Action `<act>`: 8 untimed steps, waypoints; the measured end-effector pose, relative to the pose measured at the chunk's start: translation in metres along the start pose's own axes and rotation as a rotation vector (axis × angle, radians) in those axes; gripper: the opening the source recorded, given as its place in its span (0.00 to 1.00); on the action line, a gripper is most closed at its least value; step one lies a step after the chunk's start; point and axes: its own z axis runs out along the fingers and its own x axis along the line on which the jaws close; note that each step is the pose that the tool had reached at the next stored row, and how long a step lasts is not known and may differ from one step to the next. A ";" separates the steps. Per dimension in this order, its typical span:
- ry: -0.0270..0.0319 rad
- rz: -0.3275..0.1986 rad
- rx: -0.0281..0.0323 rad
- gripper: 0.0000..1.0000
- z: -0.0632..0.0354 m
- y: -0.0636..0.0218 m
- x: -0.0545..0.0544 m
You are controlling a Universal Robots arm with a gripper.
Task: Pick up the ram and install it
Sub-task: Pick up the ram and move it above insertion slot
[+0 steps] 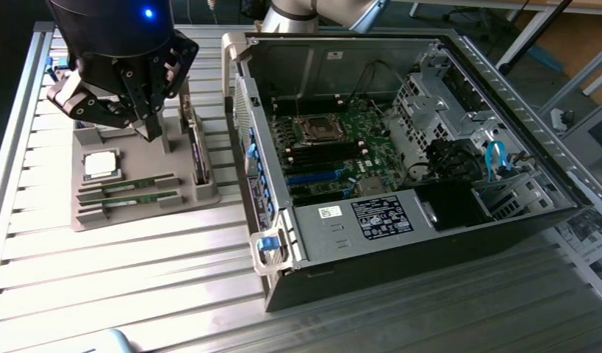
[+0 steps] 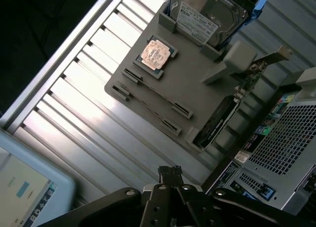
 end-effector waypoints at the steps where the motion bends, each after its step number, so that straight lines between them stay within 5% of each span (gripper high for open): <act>1: 0.0000 -0.001 0.0000 0.11 0.0001 0.0000 0.000; 8: 0.0000 -0.003 0.0000 0.11 0.0003 0.0000 0.000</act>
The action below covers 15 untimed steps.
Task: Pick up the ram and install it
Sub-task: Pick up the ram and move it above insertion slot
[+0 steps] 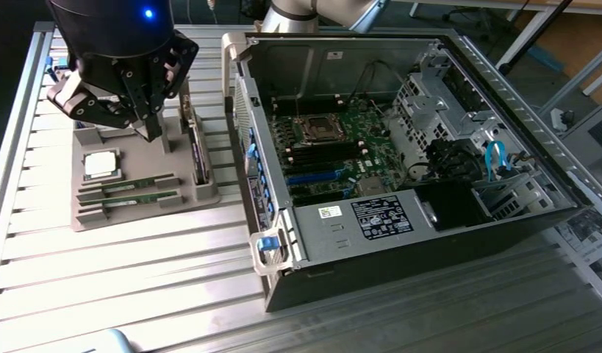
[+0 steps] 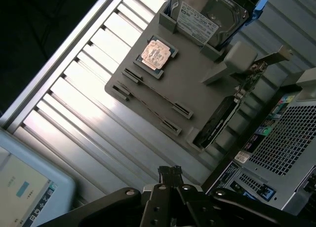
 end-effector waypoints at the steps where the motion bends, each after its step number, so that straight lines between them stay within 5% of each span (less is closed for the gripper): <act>1: 0.0001 -0.001 0.0000 0.11 0.0000 0.0000 0.000; 15: 0.0007 -0.015 -0.0004 0.11 0.0004 0.0000 0.000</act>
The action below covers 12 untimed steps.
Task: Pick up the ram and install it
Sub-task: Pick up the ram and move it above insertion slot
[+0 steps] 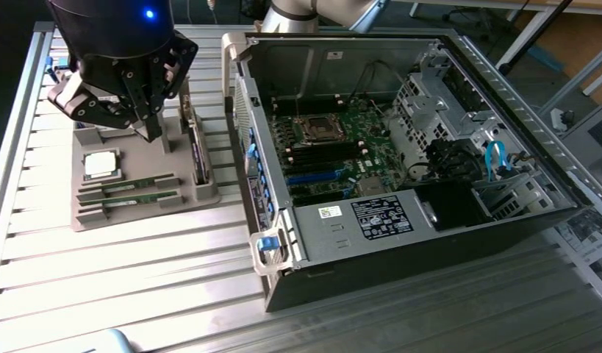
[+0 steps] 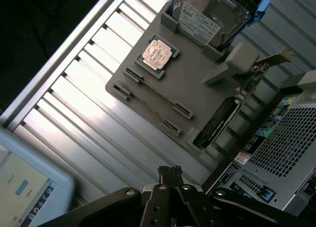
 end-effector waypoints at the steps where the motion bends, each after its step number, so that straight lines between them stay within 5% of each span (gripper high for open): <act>1: 0.0001 -0.002 0.0000 0.11 0.0000 0.0000 0.000; 12: 0.0007 -0.015 -0.0004 0.11 0.0004 0.0000 0.000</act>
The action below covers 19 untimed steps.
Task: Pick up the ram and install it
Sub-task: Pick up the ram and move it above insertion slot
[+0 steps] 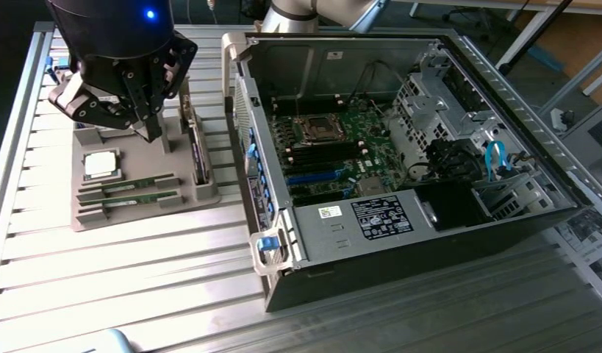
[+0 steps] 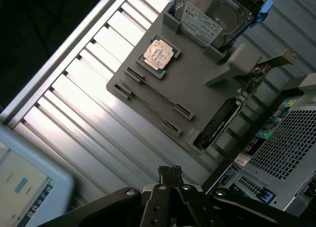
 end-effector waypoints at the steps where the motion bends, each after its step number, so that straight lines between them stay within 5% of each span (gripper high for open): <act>1: 0.0000 -0.001 0.0000 0.11 0.0000 0.0000 0.000; 19: 0.0020 -0.047 -0.0011 0.11 0.0008 0.0000 0.000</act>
